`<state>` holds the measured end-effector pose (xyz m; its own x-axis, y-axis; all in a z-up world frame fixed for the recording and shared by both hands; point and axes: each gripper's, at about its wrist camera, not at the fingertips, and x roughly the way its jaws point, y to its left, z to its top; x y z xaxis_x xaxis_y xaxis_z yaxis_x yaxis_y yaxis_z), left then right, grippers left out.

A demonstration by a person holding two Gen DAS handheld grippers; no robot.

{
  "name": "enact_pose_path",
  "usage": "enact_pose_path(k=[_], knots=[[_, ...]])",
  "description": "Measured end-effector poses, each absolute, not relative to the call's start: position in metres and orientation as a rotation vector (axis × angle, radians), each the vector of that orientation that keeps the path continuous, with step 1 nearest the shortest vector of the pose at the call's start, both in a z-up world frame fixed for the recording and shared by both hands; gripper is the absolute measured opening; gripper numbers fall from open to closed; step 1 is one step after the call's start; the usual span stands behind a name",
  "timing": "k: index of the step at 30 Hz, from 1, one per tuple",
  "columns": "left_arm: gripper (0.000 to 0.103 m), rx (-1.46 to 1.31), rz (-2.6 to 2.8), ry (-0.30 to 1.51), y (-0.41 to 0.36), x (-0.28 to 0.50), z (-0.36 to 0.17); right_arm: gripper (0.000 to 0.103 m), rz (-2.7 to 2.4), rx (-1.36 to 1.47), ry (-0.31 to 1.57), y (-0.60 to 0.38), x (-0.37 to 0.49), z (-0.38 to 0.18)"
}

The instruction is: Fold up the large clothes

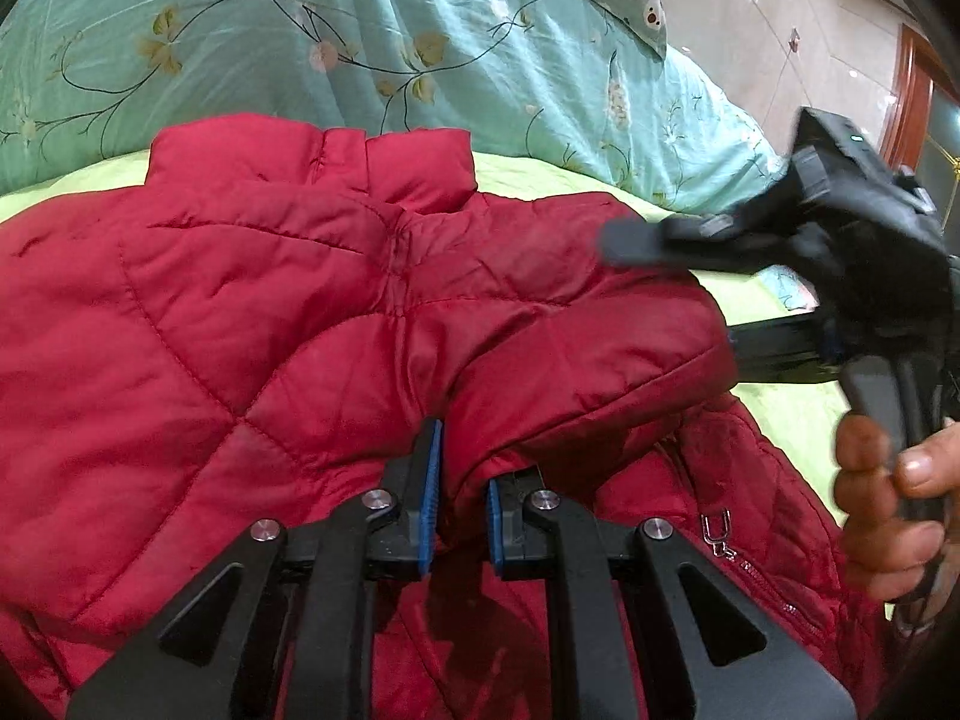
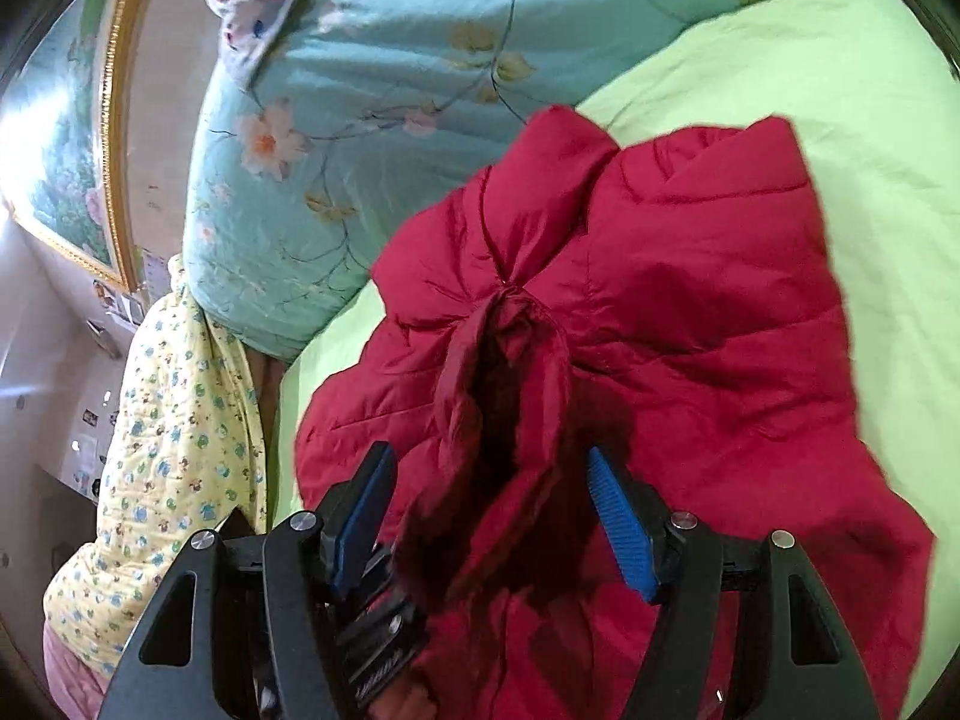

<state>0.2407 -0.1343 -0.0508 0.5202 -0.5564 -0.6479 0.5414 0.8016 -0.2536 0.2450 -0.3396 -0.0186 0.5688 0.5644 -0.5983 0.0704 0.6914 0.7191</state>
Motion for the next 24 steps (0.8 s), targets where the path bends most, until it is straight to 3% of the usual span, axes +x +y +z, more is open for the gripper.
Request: enact_pose_path(k=[1,2,4,7,17,24], knots=[[0.014,-0.020,-0.654,0.795,-0.136,0.241,-0.051,0.024,0.321,0.759,0.948,-0.337,0.248,-0.023],[0.016,-0.023,-0.657,0.804,-0.137,0.241,-0.051,0.016,0.306,0.746,0.953,-0.336,0.249,-0.025],[0.025,-0.045,-0.678,0.835,-0.132,0.239,-0.050,0.013,0.285,0.740,0.939,-0.338,0.248,-0.028],[0.030,-0.061,-0.704,0.839,-0.124,0.229,-0.043,0.010,0.264,0.728,0.919,-0.344,0.244,-0.028],[0.031,-0.113,-0.543,0.763,-0.056,0.251,0.001,0.008,0.146,0.651,0.905,-0.369,0.232,-0.037],[0.031,-0.239,-0.499,0.899,-0.014,0.297,-0.040,0.008,0.086,0.567,0.913,-0.365,0.230,-0.040]])
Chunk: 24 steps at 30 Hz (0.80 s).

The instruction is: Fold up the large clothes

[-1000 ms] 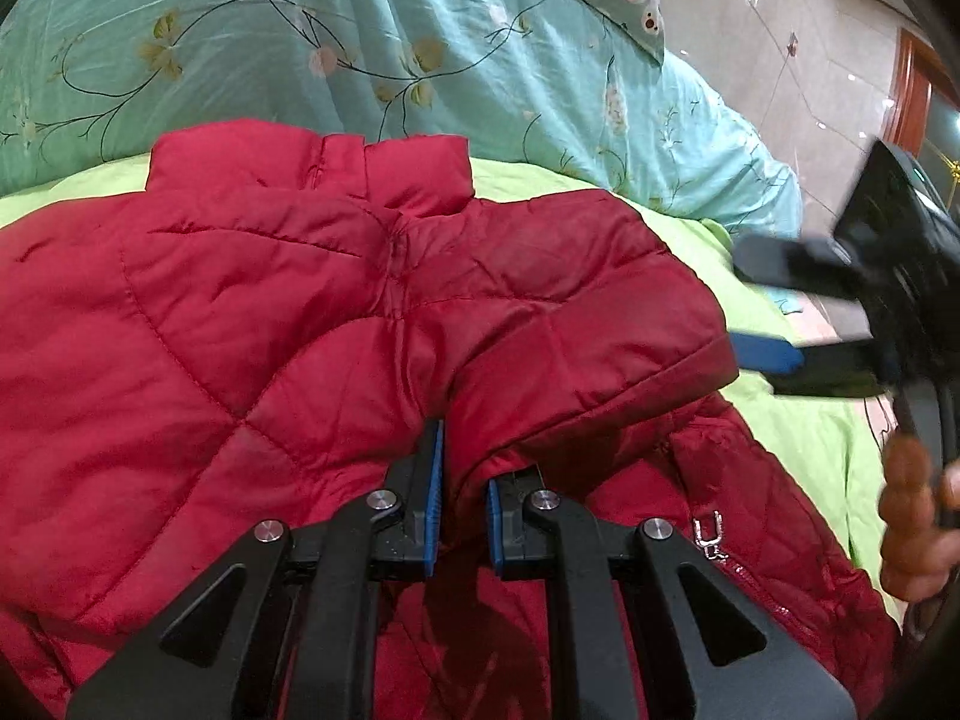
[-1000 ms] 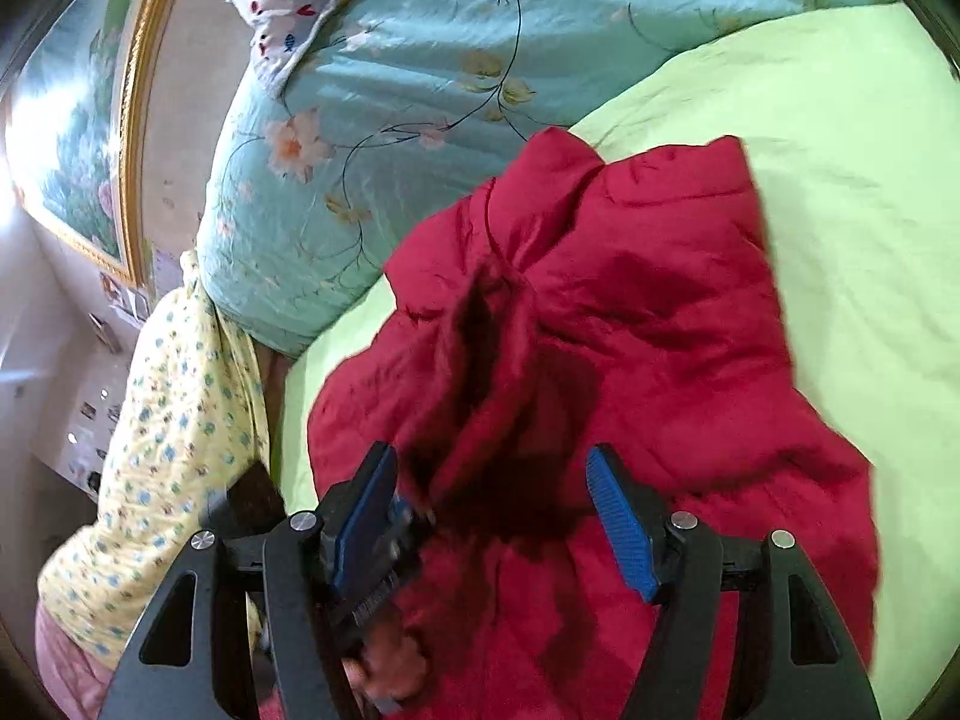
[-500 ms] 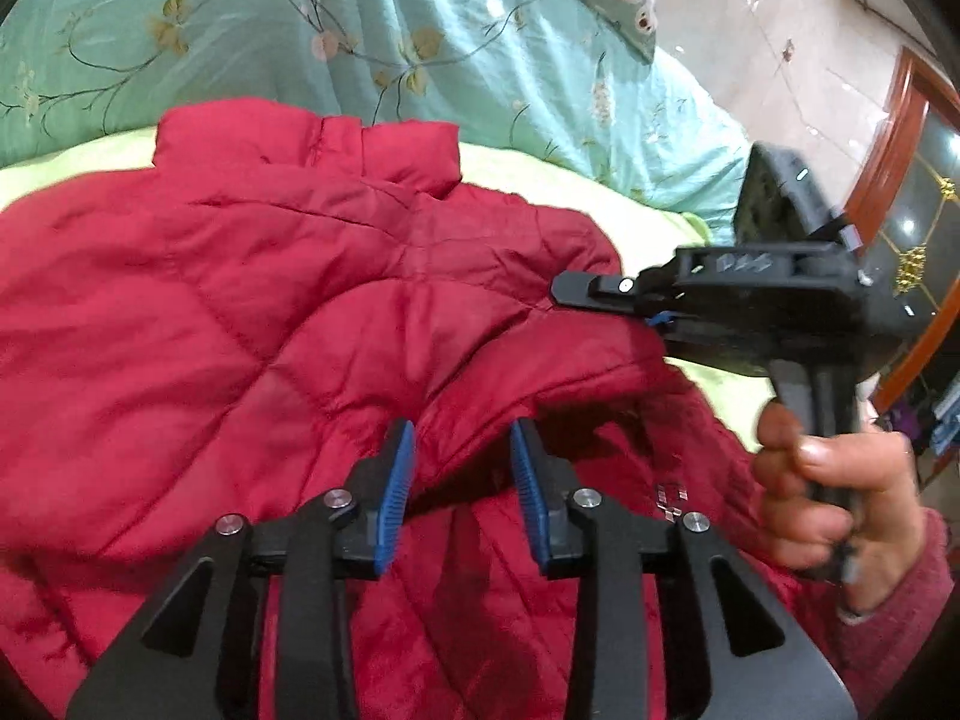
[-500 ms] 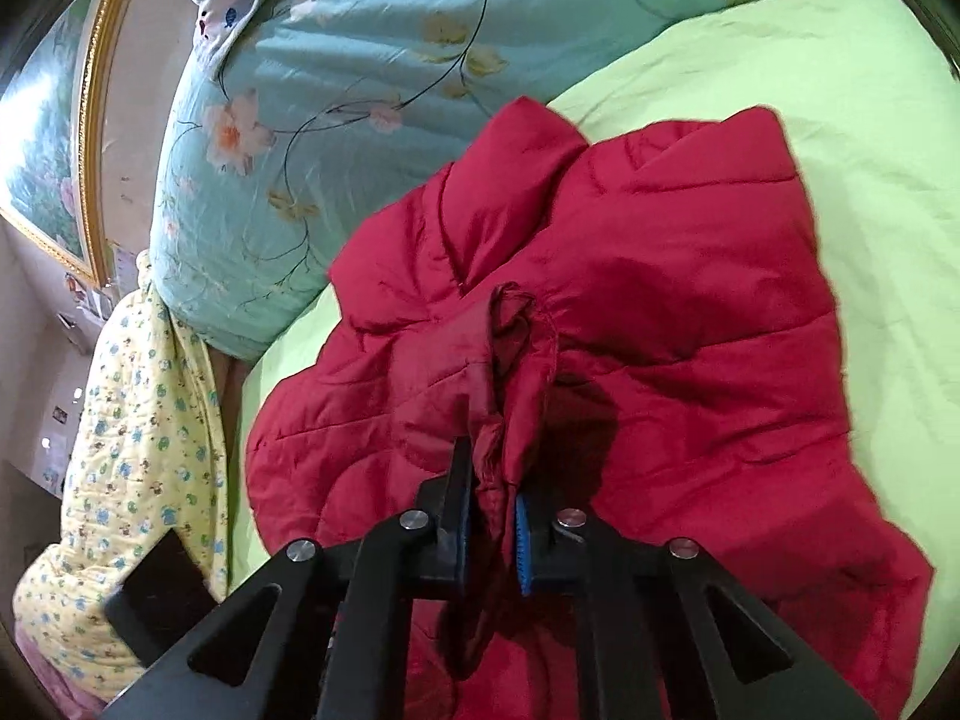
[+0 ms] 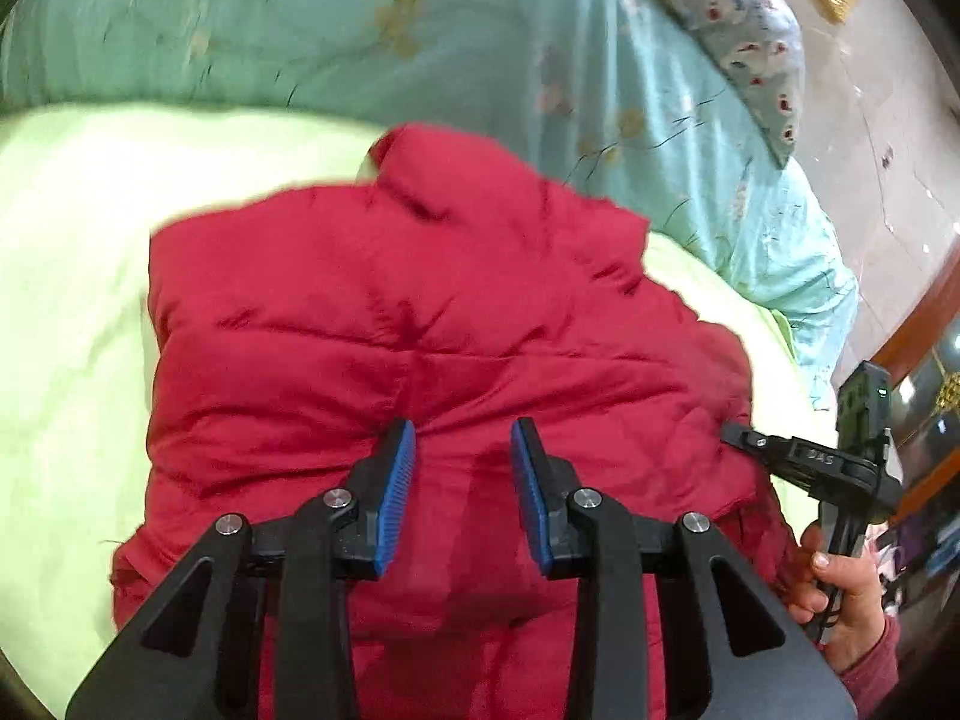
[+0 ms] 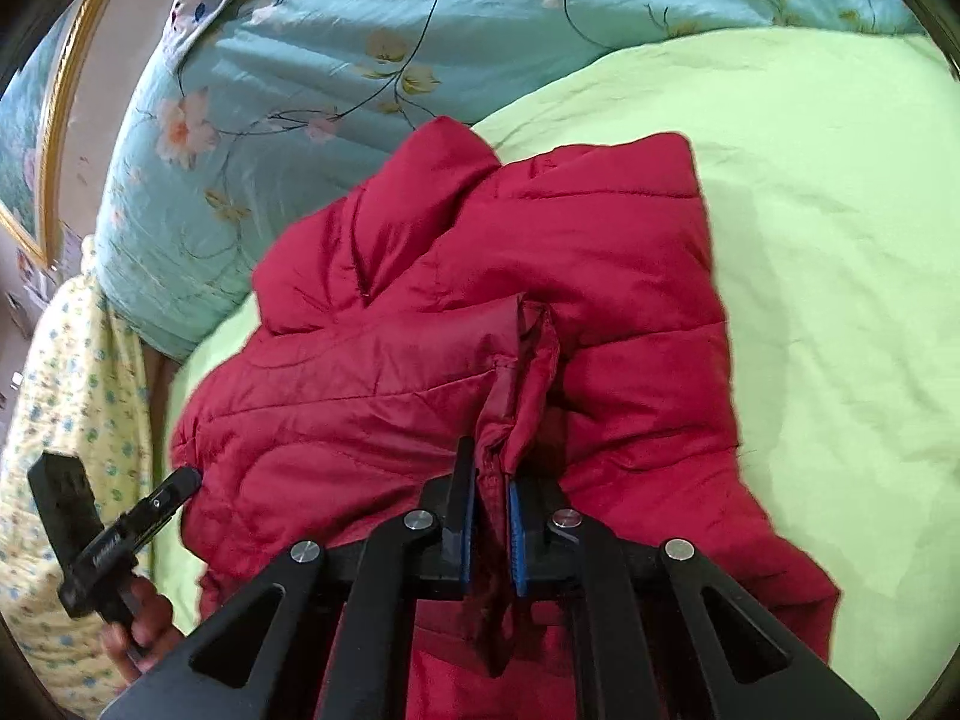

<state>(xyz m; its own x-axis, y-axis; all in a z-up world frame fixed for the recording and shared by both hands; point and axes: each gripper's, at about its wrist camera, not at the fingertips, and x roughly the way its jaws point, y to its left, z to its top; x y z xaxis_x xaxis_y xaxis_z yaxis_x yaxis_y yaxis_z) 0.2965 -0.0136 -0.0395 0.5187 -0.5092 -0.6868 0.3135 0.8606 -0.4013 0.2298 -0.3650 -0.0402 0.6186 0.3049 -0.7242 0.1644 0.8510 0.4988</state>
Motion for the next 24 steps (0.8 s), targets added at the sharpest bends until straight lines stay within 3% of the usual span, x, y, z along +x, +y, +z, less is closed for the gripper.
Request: enact_pose_path(k=[2,3,7,10,18,24], knots=[[0.030,-0.233,-0.491,0.916,-0.016,0.297,-0.053,0.012,0.074,0.544,0.915,-0.362,0.228,-0.036],[0.030,-0.229,-0.482,0.916,-0.018,0.297,-0.056,0.021,0.060,0.530,0.907,-0.361,0.226,-0.032],[0.031,-0.191,-0.454,0.909,-0.027,0.293,-0.057,0.024,-0.056,0.387,0.748,-0.350,0.200,0.010],[0.031,-0.182,-0.446,0.906,-0.028,0.293,-0.057,0.035,0.000,0.325,0.694,-0.330,0.197,0.027],[0.031,-0.139,-0.446,0.899,-0.030,0.290,-0.053,0.034,0.031,0.205,0.932,-0.295,0.240,-0.036],[0.031,-0.162,-0.465,0.861,-0.016,0.279,-0.033,0.031,0.032,0.279,0.943,-0.310,0.243,-0.048]])
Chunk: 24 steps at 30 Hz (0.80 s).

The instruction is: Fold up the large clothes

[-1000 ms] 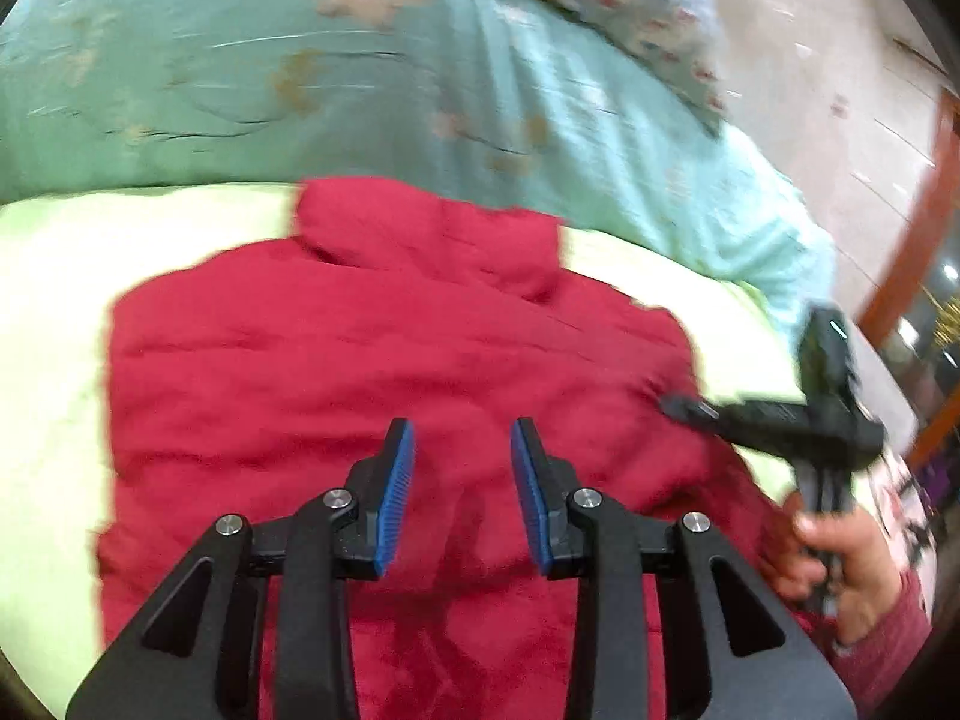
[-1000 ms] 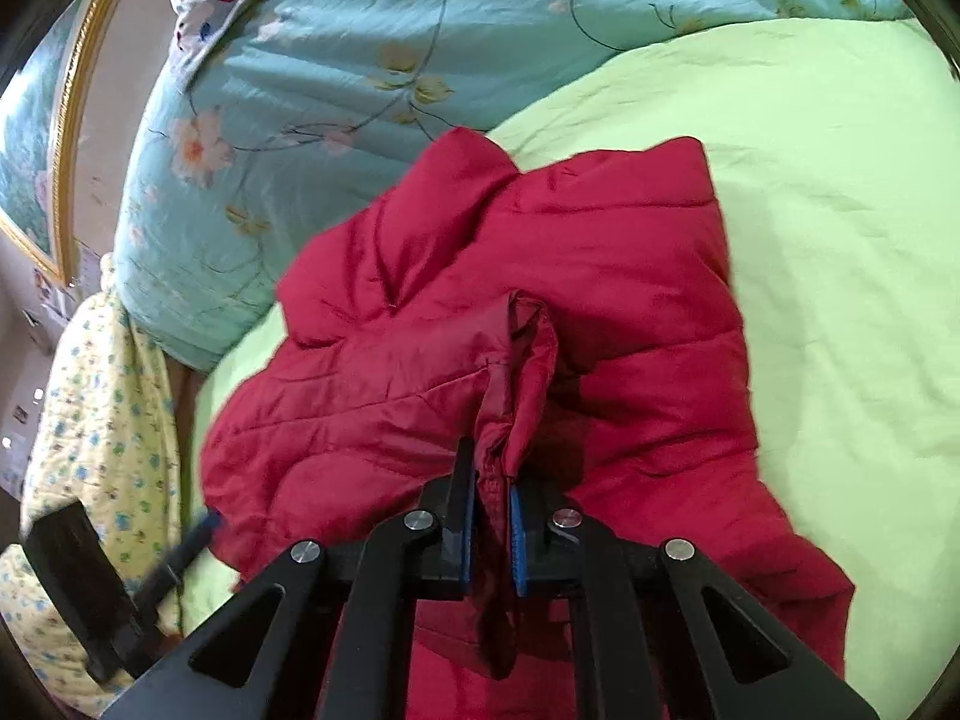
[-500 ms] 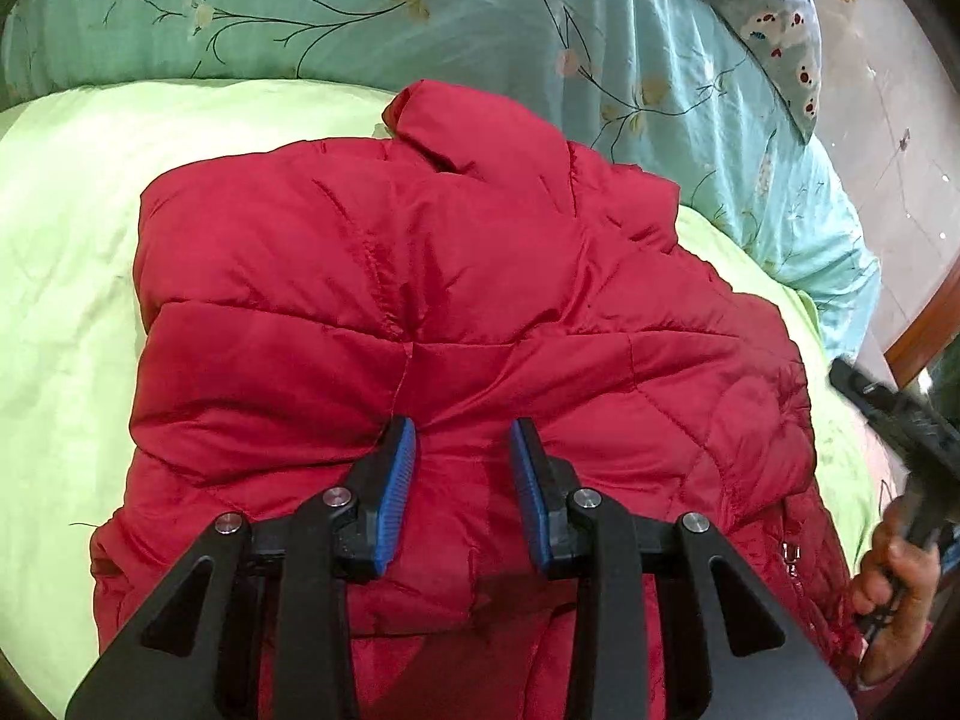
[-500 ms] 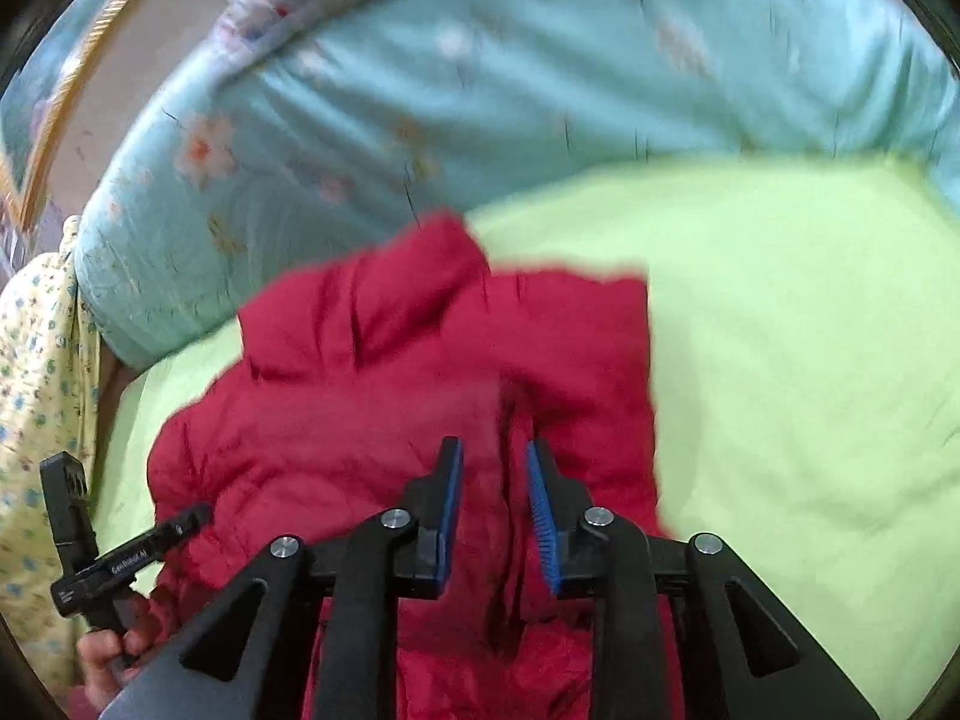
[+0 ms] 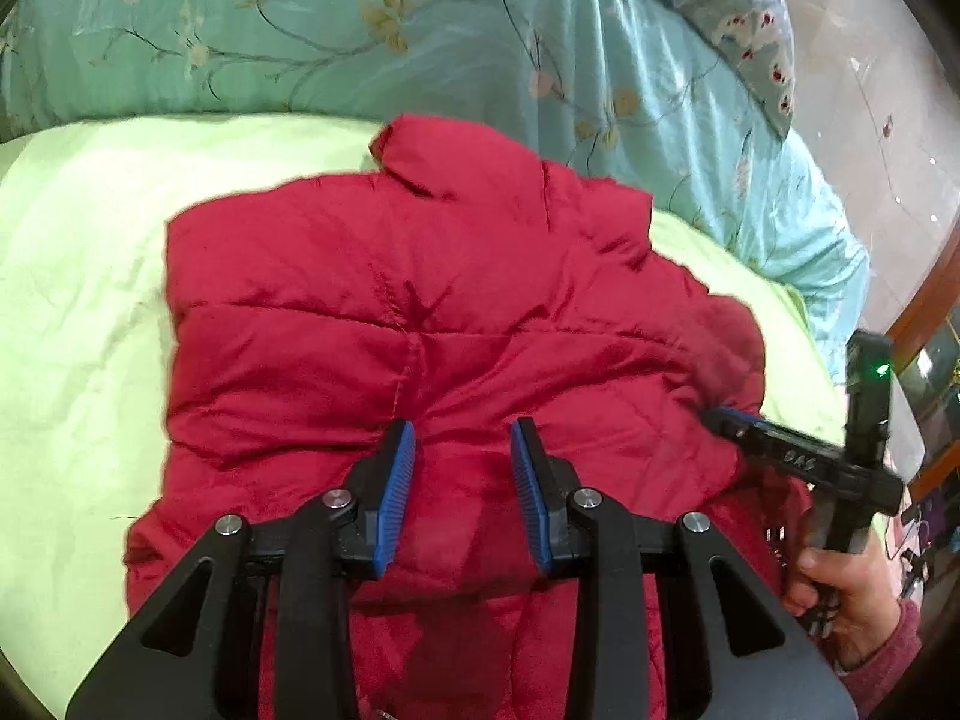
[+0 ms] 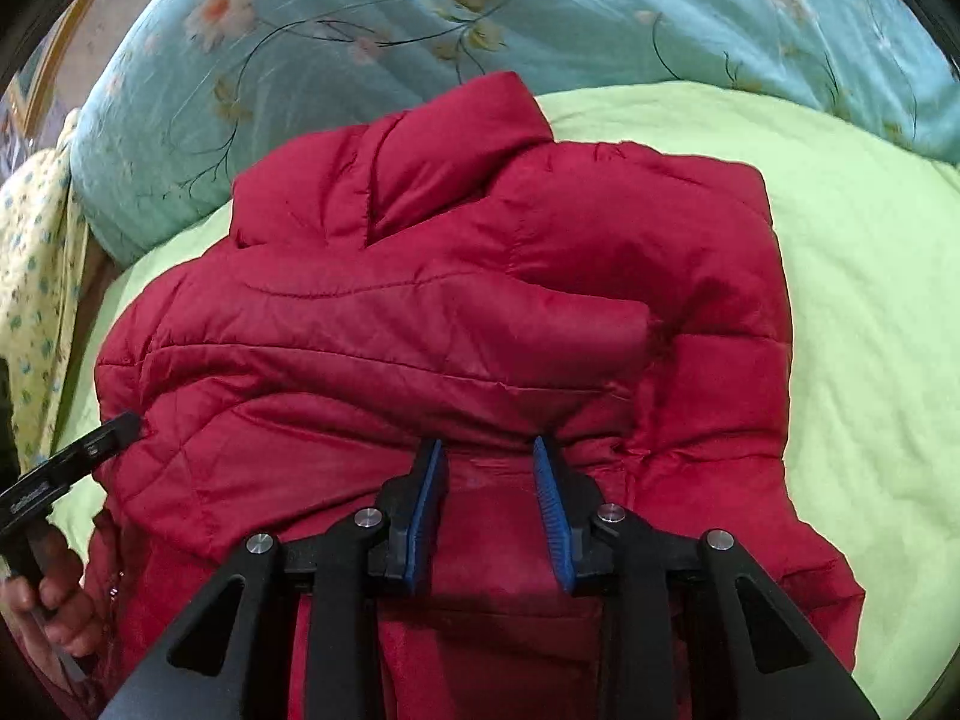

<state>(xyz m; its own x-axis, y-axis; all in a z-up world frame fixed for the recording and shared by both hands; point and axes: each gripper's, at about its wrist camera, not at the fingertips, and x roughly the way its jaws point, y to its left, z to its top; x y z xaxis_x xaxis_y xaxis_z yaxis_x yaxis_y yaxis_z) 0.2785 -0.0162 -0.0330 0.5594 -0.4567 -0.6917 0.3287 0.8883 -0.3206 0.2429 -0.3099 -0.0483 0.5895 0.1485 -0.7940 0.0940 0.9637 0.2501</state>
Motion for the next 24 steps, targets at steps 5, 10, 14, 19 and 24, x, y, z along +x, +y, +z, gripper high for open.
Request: enact_pose_path(k=[5,10,14,19,24], knots=[[0.031,-0.150,-0.443,0.928,-0.013,0.288,-0.053,0.031,0.030,0.275,0.937,-0.309,0.240,-0.051],[0.031,-0.095,-0.413,0.915,-0.020,0.286,-0.057,0.034,0.022,0.257,0.897,-0.307,0.223,-0.031],[0.031,-0.112,-0.409,0.909,-0.019,0.285,-0.057,0.035,0.019,0.207,0.910,-0.303,0.216,-0.031],[0.031,-0.152,-0.417,0.894,-0.009,0.272,-0.045,0.034,0.034,0.285,0.956,-0.319,0.223,-0.052],[0.029,-0.185,-0.418,0.923,-0.002,0.278,-0.059,0.034,0.050,0.299,0.951,-0.322,0.223,-0.054]])
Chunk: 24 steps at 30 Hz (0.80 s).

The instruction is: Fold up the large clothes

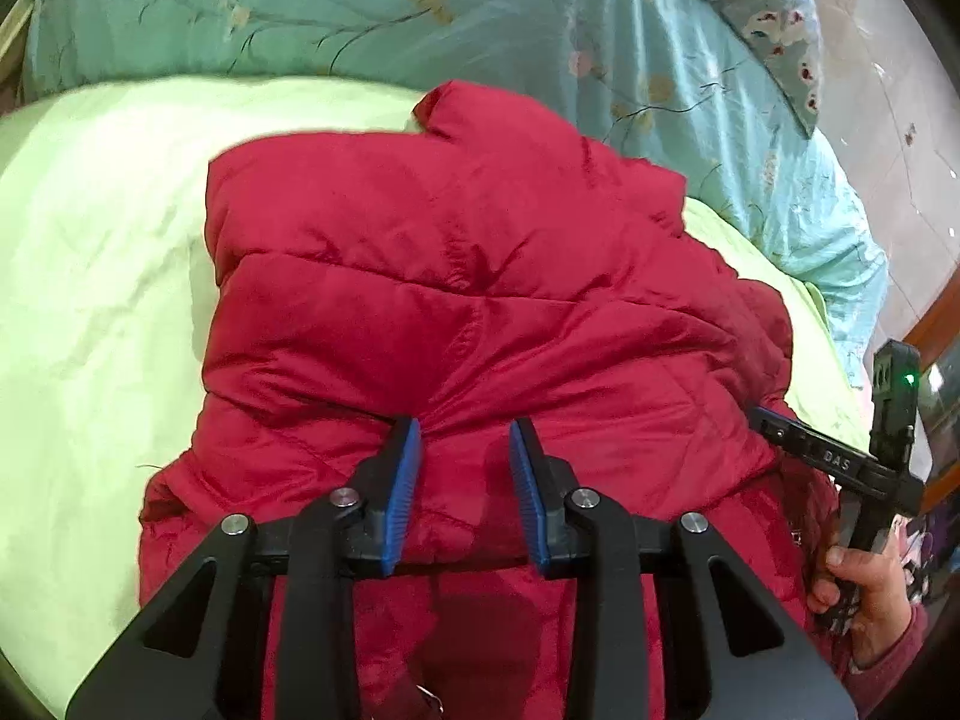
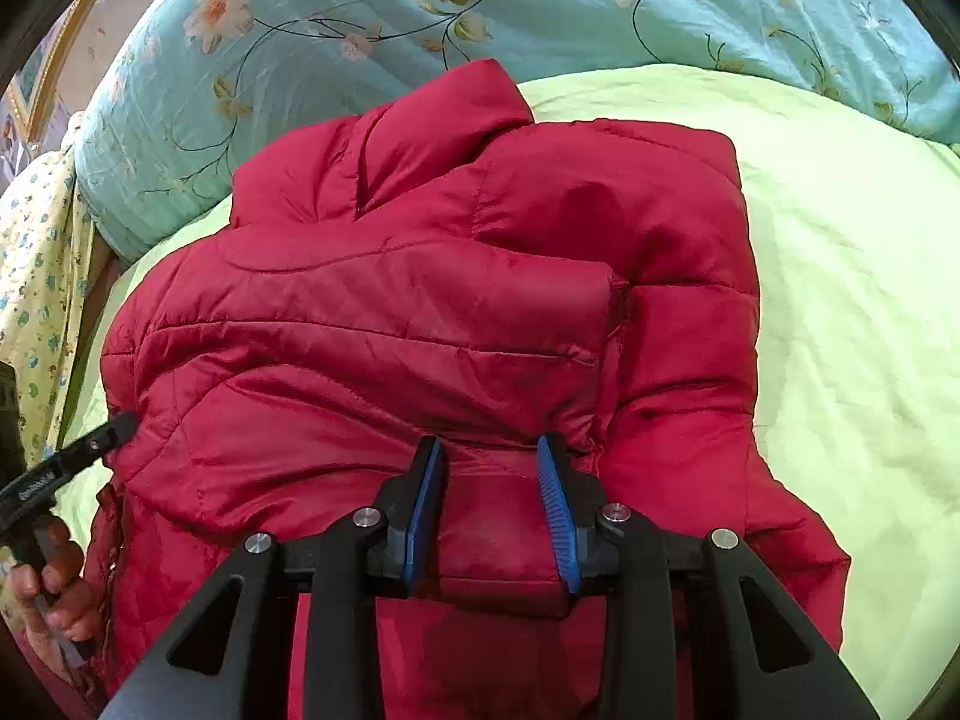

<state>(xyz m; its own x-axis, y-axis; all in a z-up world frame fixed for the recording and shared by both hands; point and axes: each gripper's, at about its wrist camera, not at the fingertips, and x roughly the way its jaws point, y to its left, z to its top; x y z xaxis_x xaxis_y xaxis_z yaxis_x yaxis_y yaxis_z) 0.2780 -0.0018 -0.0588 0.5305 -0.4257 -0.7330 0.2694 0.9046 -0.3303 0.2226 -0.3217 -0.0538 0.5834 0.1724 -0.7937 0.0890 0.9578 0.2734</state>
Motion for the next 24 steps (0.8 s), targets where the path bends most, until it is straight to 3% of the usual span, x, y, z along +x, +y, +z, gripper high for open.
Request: enact_pose_path(k=[14,19,24], knots=[[0.028,-0.131,-0.390,0.927,-0.009,0.280,-0.059,0.035,0.051,0.398,0.916,-0.332,0.196,-0.027],[0.028,-0.140,-0.378,0.918,-0.004,0.268,-0.043,0.058,0.082,0.434,0.926,-0.339,0.160,-0.010],[0.028,-0.140,-0.388,0.923,0.004,0.246,-0.031,0.059,0.091,0.448,0.988,-0.345,0.135,-0.014]])
